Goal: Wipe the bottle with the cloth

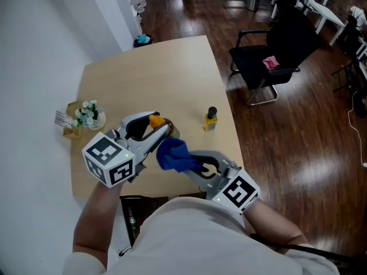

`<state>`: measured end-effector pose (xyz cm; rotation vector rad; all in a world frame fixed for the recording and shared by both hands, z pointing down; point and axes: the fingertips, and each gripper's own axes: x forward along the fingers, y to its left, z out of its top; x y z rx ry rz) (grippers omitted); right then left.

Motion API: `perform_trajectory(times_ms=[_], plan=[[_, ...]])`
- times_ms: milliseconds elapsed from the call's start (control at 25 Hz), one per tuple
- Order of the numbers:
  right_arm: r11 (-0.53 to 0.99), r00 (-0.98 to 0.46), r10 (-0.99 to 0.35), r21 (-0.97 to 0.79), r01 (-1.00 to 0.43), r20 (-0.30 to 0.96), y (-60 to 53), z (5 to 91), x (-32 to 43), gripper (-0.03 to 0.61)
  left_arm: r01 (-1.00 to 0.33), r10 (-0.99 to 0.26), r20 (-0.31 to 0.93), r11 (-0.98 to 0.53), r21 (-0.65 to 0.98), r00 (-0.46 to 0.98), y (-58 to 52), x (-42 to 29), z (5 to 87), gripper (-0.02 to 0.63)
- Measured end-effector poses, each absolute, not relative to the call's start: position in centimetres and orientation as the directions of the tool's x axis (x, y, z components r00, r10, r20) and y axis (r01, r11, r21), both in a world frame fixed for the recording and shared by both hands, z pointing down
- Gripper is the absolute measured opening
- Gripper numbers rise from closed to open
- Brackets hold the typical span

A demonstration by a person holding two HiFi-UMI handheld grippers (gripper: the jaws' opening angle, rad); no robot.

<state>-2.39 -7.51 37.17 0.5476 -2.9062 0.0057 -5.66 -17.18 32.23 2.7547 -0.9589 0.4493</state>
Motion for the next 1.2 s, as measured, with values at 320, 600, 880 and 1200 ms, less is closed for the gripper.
perform_trajectory(times_ms=[320,600,880,1200], plan=[[0.93,-0.91,-0.363,0.029,-0.365,0.2,-8.4,38.2,-4.3,0.092,-0.621,-0.568,0.321,-0.779,0.087,0.758,-16.8,-5.3,31.8,0.16],[0.922,-0.88,-0.343,-0.064,-0.383,0.327,-9.0,46.3,-3.5,0.092,-0.623,-0.574,0.31,-0.778,0.08,0.758,-16.5,-5.9,31.3,0.16],[0.86,-0.835,-0.432,-0.125,-0.496,0.341,-11.7,47.3,1.4,0.092,-0.604,-0.557,0.307,-0.793,0.079,0.772,-15.2,-5.9,30.5,0.16],[0.852,-0.852,-0.509,-0.067,-0.519,0.125,-15.2,35.3,1.8,0.092,-0.544,-0.492,0.326,-0.834,0.087,0.807,-13.9,-5.1,31.1,0.16]])
